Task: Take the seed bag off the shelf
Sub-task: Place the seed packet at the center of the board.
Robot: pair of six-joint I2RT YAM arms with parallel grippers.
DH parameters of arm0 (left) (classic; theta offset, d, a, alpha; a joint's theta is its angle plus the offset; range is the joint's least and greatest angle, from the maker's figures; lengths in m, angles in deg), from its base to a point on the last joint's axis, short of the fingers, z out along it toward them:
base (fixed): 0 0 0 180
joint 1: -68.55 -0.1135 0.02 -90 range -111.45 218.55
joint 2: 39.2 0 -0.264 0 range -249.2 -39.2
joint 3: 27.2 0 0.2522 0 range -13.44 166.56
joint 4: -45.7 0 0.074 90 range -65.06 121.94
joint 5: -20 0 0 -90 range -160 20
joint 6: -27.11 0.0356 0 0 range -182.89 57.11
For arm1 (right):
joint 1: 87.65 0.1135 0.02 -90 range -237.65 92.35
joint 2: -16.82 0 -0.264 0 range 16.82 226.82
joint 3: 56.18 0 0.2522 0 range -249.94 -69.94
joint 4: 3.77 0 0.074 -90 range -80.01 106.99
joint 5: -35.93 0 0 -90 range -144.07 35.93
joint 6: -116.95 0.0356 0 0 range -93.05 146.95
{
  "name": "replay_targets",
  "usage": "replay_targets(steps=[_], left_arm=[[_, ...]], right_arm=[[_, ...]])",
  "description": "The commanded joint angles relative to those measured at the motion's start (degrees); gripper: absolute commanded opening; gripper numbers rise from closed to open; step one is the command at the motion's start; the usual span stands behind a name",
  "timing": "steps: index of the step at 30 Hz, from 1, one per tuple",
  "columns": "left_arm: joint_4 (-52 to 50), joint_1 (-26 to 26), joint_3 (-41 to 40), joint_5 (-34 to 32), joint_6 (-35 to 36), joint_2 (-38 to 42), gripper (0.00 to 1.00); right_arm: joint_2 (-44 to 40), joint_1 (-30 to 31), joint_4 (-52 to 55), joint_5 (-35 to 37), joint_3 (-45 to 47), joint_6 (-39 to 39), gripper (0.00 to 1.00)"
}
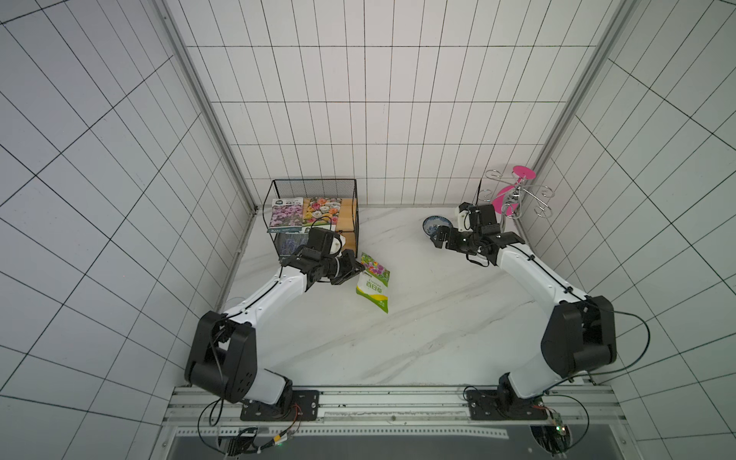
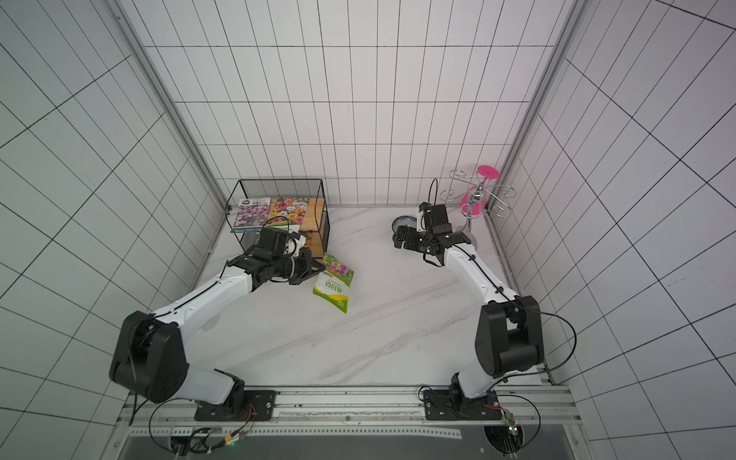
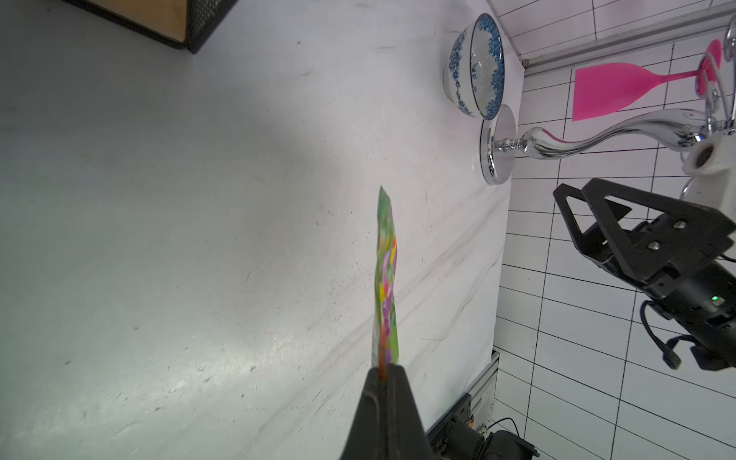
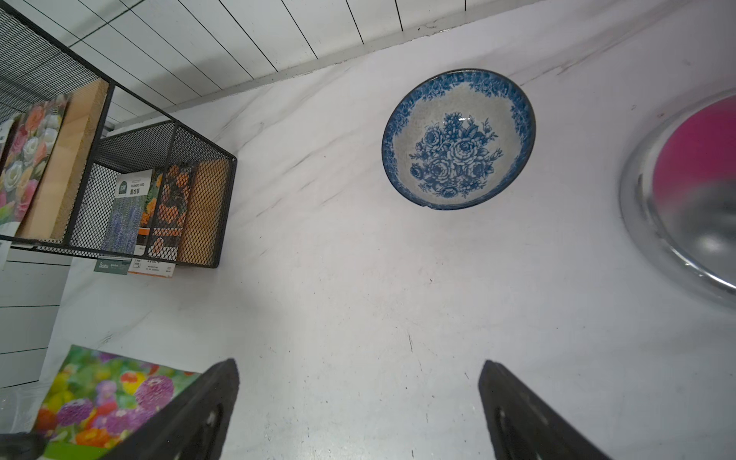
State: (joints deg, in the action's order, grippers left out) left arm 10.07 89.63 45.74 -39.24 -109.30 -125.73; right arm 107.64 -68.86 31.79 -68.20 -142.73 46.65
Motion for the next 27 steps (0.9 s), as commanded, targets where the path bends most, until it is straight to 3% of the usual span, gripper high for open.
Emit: replay_targets(steps=[1,5,10,17,22,27], left_arm=[[8.2,2.48,3.51,-4.41,-2.07,-4.3,0.0],[6.92,4.46,9.97,-6.32,-1.69,-12.71,0.0],[4.84,5.11,12.77,-11.49,-4.8,-17.44,0.0],[2.16,6.24,13.94,-11.82,-5.47,-19.21,0.4],[-0.86,6.43,14.52,-12.82,-5.79,-17.7,0.44],[-10.66,5.54,17.22,-16.53,-2.33,-11.03,0.44]], right_arm=[[-1.35,0.02,1.41,1.17,1.21,-0.81,0.99],[-0.83,-0.32,1.73,1.21,0.94,-0.81,0.99],[-0.65,-0.53,1.87,1.08,0.8,-1.05,0.99],[-0.93,-1.02,2.24,1.08,1.05,-1.77,0.99],[-1.09,-1.32,2.17,0.87,0.99,-1.77,0.99],[-1.44,-1.47,2.12,0.93,1.16,-1.6,0.99]])
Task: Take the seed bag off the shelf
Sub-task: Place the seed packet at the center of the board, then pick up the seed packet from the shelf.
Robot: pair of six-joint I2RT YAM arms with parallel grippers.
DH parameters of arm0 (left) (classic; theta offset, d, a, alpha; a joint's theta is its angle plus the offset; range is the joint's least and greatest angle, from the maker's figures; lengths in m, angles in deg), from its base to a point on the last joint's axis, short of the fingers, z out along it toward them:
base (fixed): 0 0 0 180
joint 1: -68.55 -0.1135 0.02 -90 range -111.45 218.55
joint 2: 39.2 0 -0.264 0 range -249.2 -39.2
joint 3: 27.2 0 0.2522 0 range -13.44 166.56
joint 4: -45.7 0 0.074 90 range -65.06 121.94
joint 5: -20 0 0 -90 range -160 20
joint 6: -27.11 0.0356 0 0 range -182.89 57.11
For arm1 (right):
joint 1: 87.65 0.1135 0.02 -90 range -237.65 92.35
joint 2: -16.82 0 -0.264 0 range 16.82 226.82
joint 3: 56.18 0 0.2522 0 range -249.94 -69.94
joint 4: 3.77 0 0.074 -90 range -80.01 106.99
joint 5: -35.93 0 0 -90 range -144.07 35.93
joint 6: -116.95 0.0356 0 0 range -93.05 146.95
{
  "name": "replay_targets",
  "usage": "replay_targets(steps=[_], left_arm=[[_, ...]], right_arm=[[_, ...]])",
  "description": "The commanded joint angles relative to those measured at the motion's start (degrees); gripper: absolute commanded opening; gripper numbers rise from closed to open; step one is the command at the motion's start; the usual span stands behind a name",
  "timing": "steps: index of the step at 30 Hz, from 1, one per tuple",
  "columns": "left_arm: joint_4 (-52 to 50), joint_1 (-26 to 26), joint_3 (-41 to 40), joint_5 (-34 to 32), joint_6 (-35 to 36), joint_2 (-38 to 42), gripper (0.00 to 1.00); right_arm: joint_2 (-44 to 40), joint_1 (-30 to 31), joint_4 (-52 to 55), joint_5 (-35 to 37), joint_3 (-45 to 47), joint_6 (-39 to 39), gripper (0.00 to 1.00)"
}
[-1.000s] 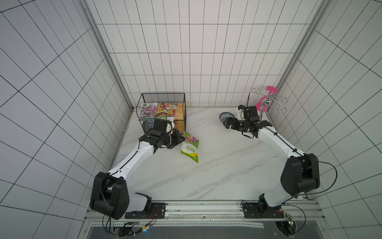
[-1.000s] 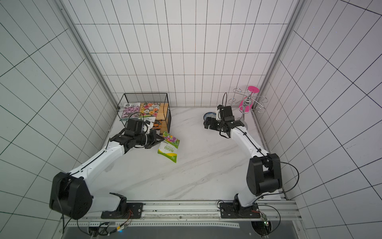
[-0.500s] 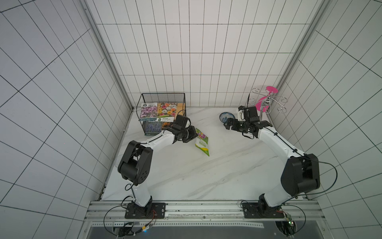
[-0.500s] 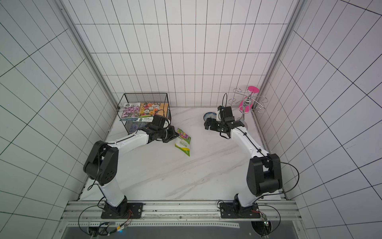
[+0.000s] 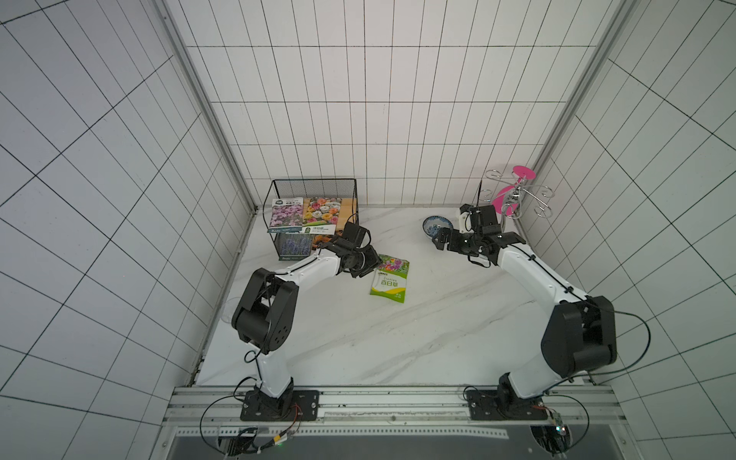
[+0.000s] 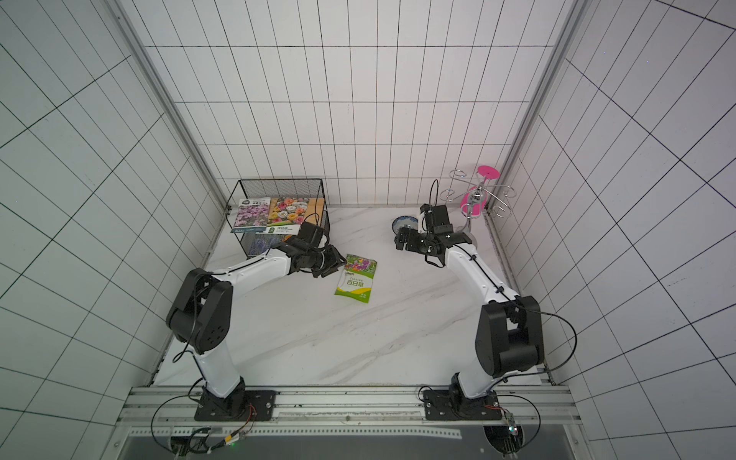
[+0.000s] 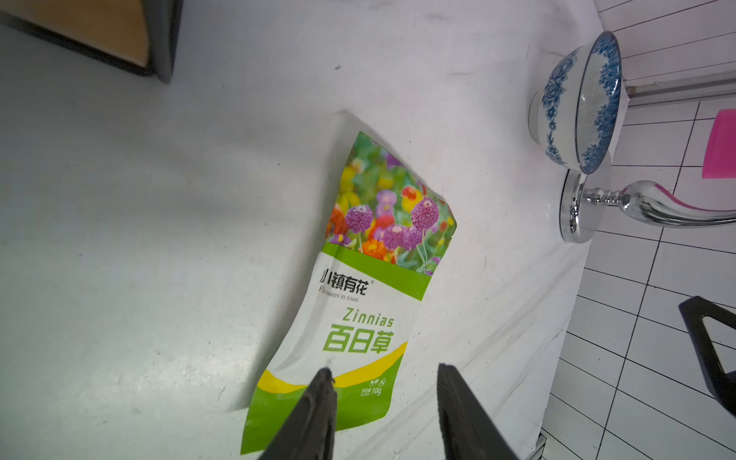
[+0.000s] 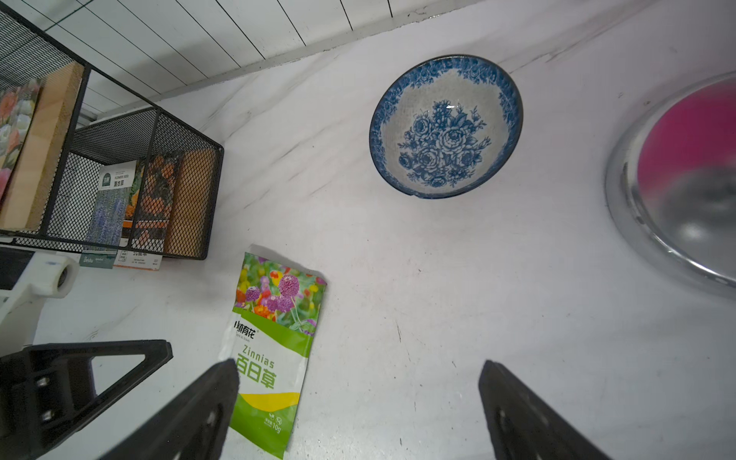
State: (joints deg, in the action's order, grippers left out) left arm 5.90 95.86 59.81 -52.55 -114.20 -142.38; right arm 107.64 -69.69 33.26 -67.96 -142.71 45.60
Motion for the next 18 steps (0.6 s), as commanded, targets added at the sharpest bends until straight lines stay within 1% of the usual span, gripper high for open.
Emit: replay_targets(steps=[1,2,3,5,9,12,15,18], left_arm=[[-8.42,-1.25,3.68,-4.04,3.29,7.21,0.45],[-10.72,-2.14,4.1,-4.91,3.91,9.18,0.46],[-12.99,-3.23,4.35,-6.2,4.4,11.19,0.49],[-15.53,-6.05,4.22,-7.61,4.99,14.71,0.58],[-17.56,-13.36,2.89,-9.48,4.65,20.18,0.61],[-16.6,-17.16,1.62,-12.3,4.86,22.06,0.9],[-14.35,-19.4,0.84,-11.94,4.82,21.53,0.91],[-13.96,-20.23,2.03,-12.21,4.73,19.16,0.91]], right_arm=[[-1.44,-0.64,0.72,0.71,1.14,-0.55,0.99],[-1.44,-0.73,0.52,0.74,1.23,-0.55,0.99],[-1.44,-0.77,0.4,0.7,1.27,-0.46,0.99],[-1.22,-0.82,0.04,0.56,1.38,-0.3,0.99],[-0.39,-0.82,-0.55,-0.18,1.23,0.15,0.99],[0.05,-0.82,-0.82,-0.59,1.24,0.42,0.99],[0.39,-0.82,-0.92,-0.75,1.04,0.42,0.99],[0.5,-0.82,-0.88,-0.87,1.02,0.33,0.99]])
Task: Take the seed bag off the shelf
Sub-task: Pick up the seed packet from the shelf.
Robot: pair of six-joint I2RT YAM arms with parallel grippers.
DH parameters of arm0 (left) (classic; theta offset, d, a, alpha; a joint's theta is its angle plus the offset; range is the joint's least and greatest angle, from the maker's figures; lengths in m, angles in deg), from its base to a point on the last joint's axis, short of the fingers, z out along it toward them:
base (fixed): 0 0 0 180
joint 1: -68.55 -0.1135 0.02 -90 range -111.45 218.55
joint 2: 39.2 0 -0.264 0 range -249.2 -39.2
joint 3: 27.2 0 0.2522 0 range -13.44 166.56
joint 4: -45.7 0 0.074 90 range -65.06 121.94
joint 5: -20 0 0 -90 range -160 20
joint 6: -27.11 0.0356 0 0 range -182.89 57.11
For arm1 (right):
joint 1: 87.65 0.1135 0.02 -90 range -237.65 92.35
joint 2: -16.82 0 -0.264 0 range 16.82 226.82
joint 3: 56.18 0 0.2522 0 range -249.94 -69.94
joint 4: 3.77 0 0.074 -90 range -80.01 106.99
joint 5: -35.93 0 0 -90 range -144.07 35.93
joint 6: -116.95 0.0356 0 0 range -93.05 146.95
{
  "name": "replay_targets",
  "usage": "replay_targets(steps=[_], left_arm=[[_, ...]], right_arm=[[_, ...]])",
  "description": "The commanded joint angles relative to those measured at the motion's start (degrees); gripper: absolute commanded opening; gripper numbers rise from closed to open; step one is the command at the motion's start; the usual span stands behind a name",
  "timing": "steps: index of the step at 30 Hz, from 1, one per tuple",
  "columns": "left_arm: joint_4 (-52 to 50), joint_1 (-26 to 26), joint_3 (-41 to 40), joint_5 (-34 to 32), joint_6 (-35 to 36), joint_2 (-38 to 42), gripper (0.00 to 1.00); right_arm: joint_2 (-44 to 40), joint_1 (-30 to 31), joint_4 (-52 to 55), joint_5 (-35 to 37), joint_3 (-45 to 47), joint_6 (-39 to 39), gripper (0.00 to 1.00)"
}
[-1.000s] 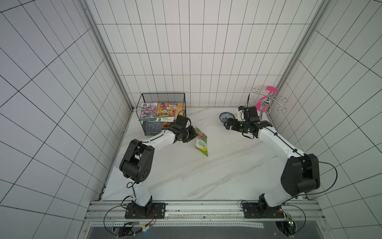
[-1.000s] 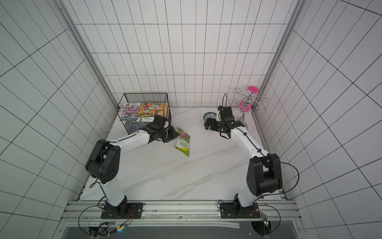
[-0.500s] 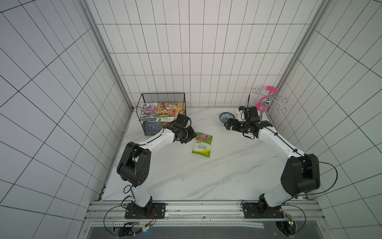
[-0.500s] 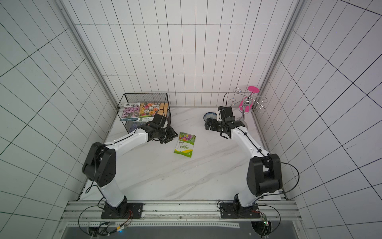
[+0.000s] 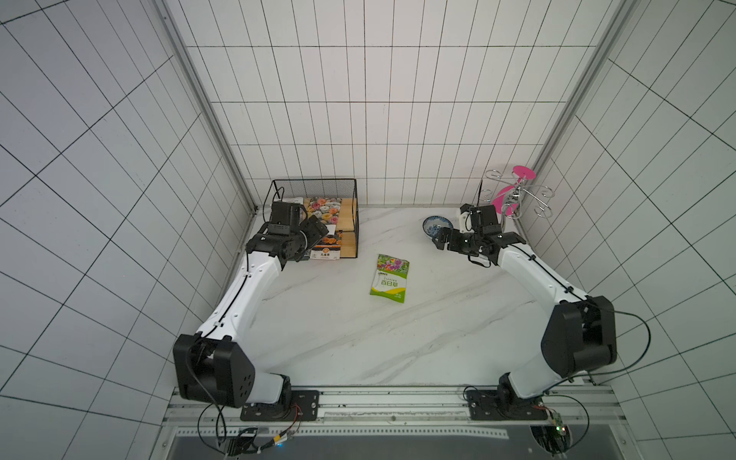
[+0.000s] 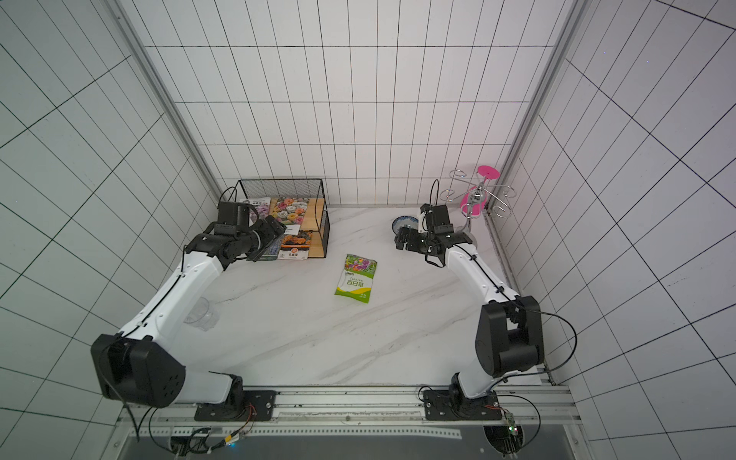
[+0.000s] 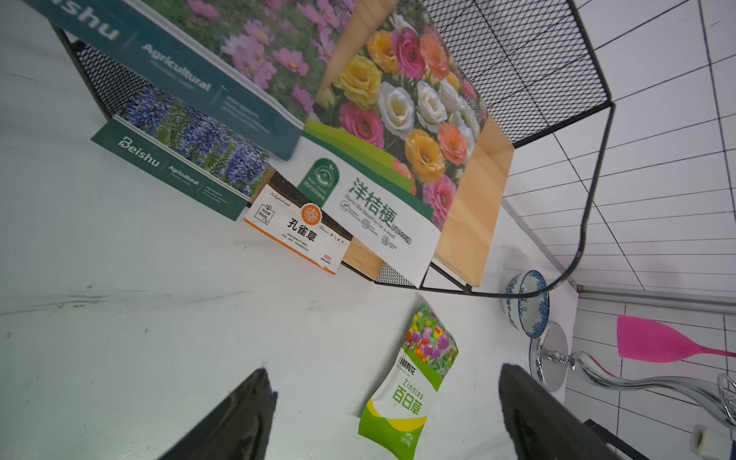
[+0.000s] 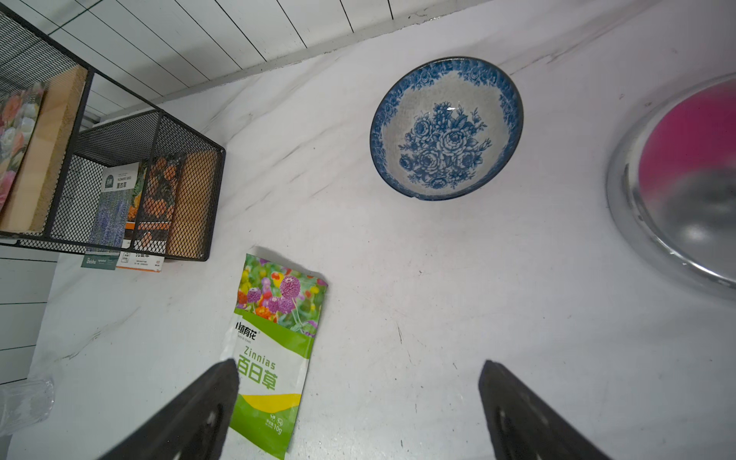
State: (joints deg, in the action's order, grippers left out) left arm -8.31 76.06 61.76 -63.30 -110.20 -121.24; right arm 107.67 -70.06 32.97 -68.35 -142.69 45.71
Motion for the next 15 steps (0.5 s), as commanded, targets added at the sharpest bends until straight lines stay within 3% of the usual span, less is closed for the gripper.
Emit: replay_targets(steps=[1,15], left_arm=[[0.34,-0.55,0.52,-2.04,0.52,-2.64,0.91],[7.27,-2.7,4.02,-2.36,-2.74,-12.21,0.89]], right_arm=[[0.39,-0.45,-0.6,-0.48,0.99,0.22,0.99],[0.38,-0.45,-0.49,-0.75,1.72,0.13,0.99]])
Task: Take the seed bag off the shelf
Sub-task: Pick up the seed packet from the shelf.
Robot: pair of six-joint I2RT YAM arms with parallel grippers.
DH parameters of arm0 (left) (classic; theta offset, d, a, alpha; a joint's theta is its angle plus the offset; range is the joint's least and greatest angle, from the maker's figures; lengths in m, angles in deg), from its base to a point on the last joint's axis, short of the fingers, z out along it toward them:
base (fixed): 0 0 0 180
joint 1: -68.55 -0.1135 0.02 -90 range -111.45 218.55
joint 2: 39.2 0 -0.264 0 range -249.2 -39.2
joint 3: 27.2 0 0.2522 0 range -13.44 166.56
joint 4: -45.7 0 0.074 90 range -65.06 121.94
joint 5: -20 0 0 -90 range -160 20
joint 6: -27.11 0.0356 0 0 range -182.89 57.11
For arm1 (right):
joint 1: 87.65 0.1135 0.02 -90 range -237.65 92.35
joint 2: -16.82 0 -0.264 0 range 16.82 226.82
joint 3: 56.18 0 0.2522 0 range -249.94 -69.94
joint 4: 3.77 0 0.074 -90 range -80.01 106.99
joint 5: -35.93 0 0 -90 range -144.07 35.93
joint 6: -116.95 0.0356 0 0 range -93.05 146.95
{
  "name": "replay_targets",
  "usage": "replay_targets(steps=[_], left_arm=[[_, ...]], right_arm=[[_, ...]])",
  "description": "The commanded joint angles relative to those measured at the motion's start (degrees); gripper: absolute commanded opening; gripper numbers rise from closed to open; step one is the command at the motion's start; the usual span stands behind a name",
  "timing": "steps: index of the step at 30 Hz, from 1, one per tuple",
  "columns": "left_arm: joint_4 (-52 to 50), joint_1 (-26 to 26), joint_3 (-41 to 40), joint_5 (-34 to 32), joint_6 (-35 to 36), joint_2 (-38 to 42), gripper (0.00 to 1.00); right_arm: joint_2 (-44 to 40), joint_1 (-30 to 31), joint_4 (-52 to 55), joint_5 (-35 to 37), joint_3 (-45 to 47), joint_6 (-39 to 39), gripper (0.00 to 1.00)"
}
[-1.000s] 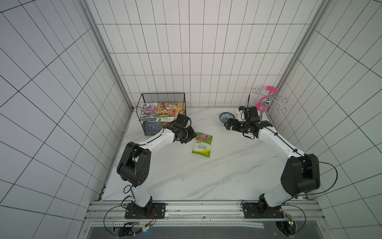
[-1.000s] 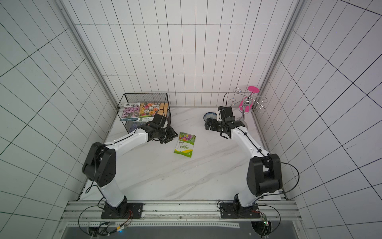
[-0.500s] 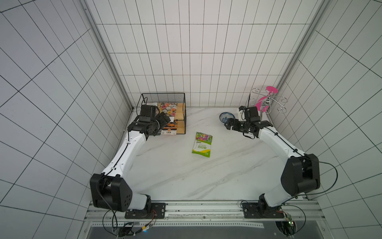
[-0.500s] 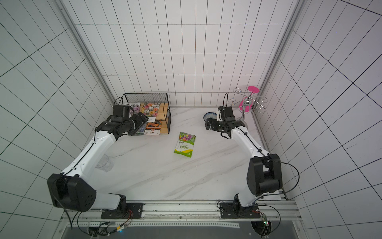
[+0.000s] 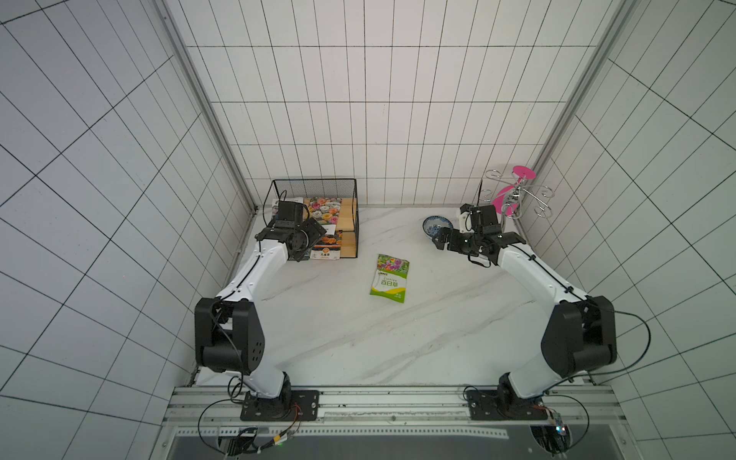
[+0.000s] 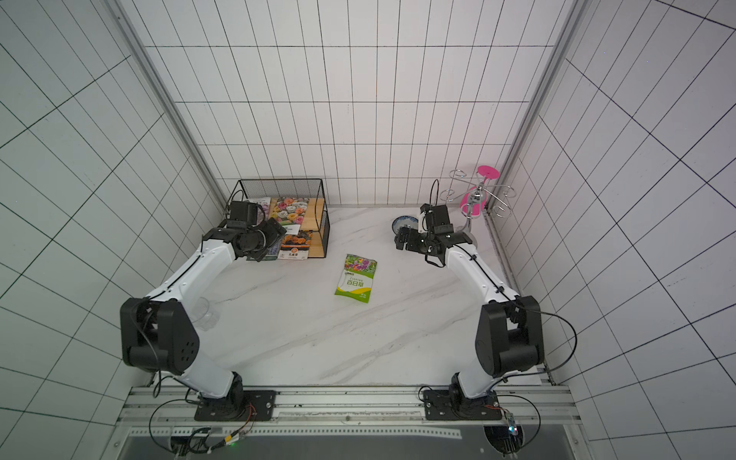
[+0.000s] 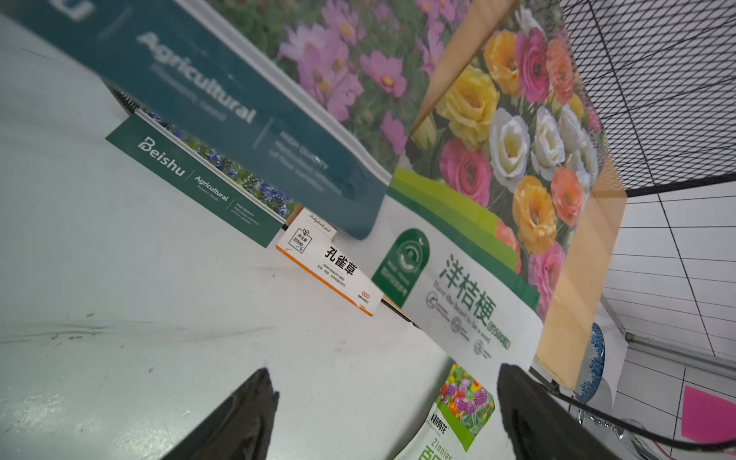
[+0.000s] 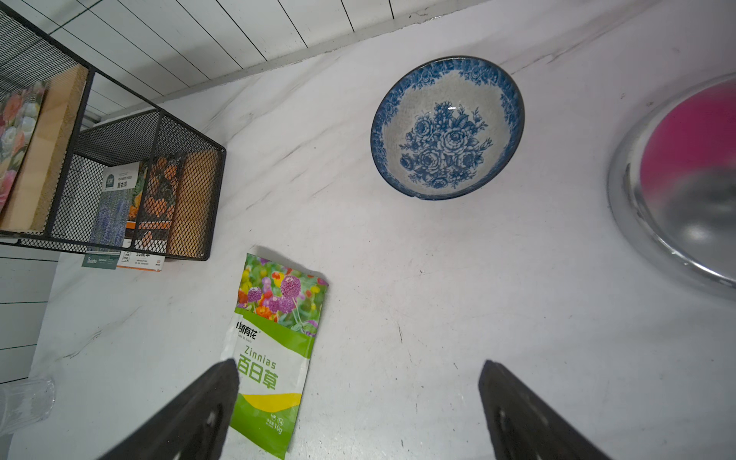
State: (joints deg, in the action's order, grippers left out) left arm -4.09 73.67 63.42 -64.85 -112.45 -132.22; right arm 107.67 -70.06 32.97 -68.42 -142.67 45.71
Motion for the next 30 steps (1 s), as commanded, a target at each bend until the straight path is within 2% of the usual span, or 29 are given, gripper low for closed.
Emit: replay_targets(steps=[1,11,19,30], left_arm=[[3.56,-0.35,2.65,-1.01,-0.7,-1.61,0.89],[8.41,-0.84,4.23,-0.74,-3.46,-6.3,0.85],[9.62,-0.88,1.99,0.94,-4.12,-8.06,0.67],[9.85,-0.88,1.53,2.1,-3.82,-7.11,0.32]], right_arm=[[0.38,-0.45,-0.57,-0.68,1.71,0.14,0.99],[0.45,-0.45,-0.33,-0.94,1.78,0.13,0.99],[0.23,-0.45,-0.2,-0.53,1.63,0.04,0.99],[0.03,-0.45,-0.07,-0.52,1.97,0.04,0.99]])
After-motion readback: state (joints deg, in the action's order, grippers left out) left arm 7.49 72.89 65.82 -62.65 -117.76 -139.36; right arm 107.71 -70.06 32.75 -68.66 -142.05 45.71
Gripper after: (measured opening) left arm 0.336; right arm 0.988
